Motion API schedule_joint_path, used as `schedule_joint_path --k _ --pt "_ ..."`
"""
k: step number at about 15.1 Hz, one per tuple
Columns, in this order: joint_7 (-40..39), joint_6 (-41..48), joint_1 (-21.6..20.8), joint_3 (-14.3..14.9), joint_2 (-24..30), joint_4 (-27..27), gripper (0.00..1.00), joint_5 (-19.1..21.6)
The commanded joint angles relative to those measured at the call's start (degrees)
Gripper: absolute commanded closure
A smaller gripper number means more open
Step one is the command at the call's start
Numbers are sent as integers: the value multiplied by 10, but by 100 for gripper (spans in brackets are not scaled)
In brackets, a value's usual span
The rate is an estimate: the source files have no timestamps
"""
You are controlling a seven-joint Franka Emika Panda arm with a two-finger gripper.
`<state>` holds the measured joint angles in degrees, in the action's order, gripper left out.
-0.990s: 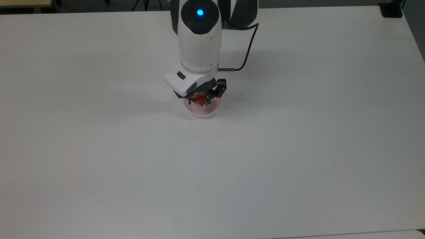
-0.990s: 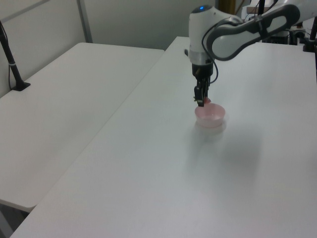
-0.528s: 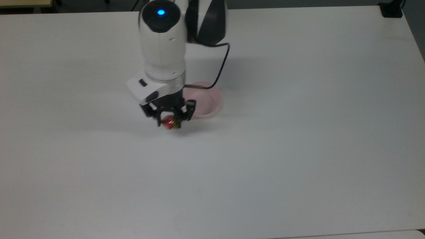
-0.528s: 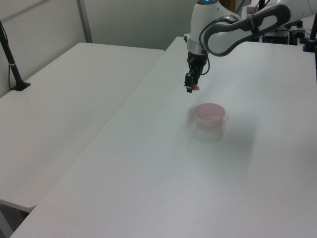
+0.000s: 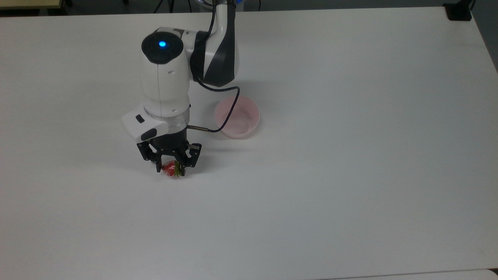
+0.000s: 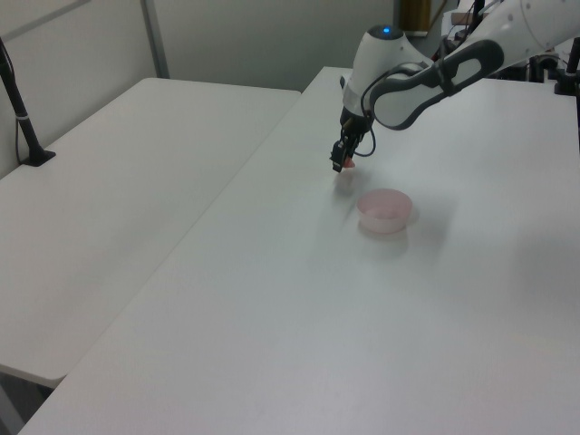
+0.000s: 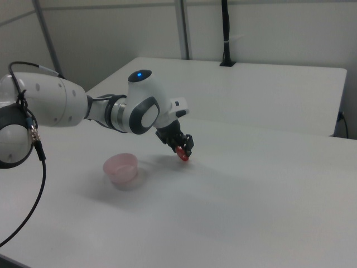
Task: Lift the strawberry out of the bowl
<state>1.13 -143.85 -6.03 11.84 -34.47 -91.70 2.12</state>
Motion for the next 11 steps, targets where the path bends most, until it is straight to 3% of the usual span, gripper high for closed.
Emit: schedule_joint_path --k 1,5,7,9,11 --pt "-16 -17 -5 14 -9 13 0 3" --pt "-14 -14 -12 21 35 5 0 2" --pt "-11 -4 -15 21 92 -30 0 3" --pt "-4 77 -28 21 171 -66 0 2" --pt "-5 223 -36 22 230 -63 0 -3"
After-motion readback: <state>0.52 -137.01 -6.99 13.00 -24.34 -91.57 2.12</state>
